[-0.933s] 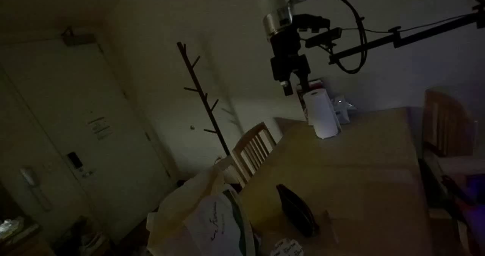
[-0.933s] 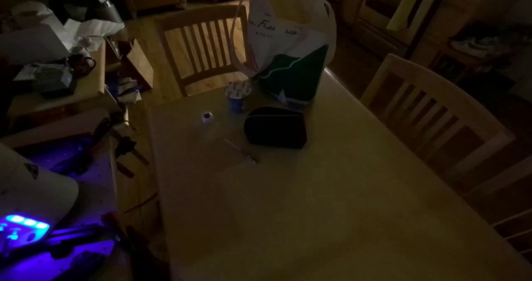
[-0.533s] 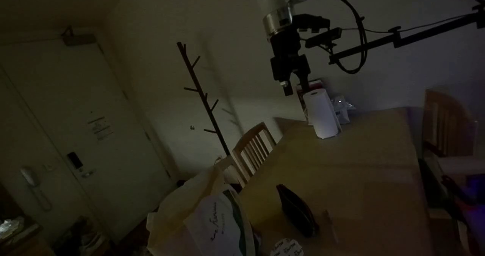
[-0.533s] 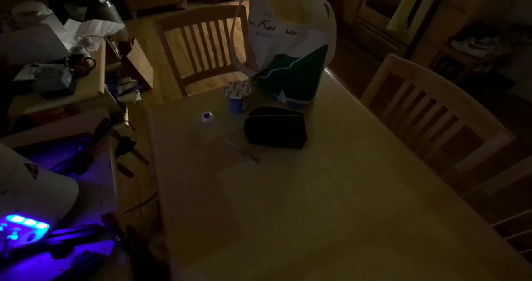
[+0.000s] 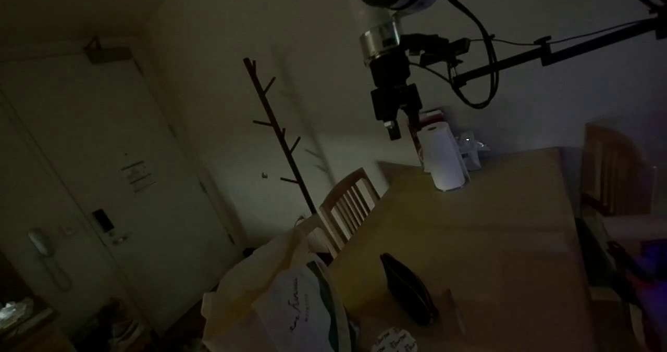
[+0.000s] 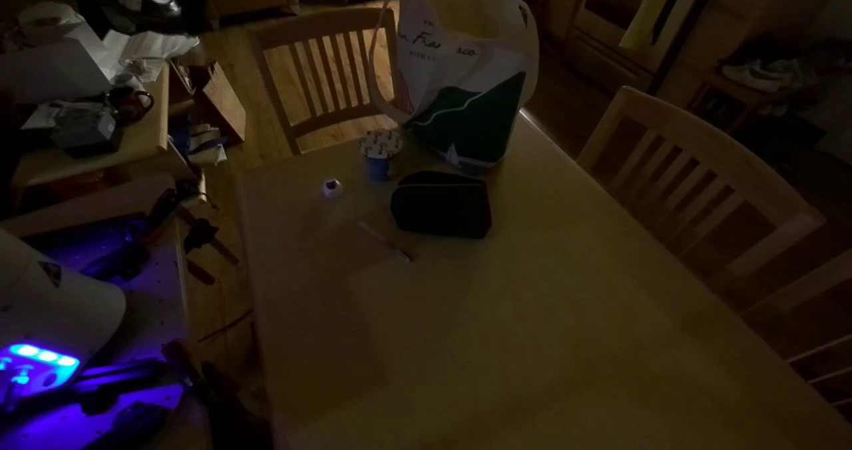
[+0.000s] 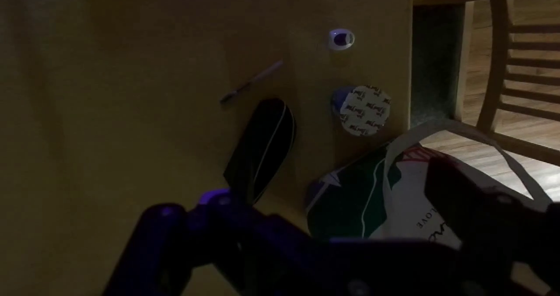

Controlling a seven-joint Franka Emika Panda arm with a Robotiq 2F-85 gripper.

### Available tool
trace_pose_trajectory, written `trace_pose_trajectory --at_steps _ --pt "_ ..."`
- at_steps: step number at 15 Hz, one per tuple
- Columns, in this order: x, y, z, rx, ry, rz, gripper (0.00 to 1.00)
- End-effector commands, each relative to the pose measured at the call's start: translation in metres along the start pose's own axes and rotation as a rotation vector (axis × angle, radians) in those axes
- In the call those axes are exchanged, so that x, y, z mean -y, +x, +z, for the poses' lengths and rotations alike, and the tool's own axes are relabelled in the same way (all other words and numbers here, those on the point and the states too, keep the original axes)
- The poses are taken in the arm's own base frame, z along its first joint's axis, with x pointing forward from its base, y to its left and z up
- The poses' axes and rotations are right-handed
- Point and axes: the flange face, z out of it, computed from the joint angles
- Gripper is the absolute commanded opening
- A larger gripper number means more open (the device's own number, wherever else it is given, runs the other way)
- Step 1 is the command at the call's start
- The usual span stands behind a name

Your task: Put the toothbrush inside the dark blue toiletry bag, pick up the white object from the table and put it inside the white and blue bag

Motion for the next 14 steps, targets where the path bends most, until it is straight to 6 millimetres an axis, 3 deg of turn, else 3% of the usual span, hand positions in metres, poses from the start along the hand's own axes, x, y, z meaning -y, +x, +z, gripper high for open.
trace_pose_trajectory --at_steps 1,4,8,9,10,14 --pt "-0.016 0.04 0.031 -0.004 -0.003 -0.105 1.0" --pt "-0.027 0.079 0.071 -0.021 0.051 -0.201 1.0" --pt "-0.028 0.109 0.114 0.054 0.079 -0.38 1.0" --pt "-0.03 0.113 0.118 0.067 0.071 -0.407 1.0" --pt "-0.029 0.099 0.116 0.054 0.057 -0.338 1.0" --pt "-0.028 0.103 0.125 0.077 0.045 -0.362 1.0"
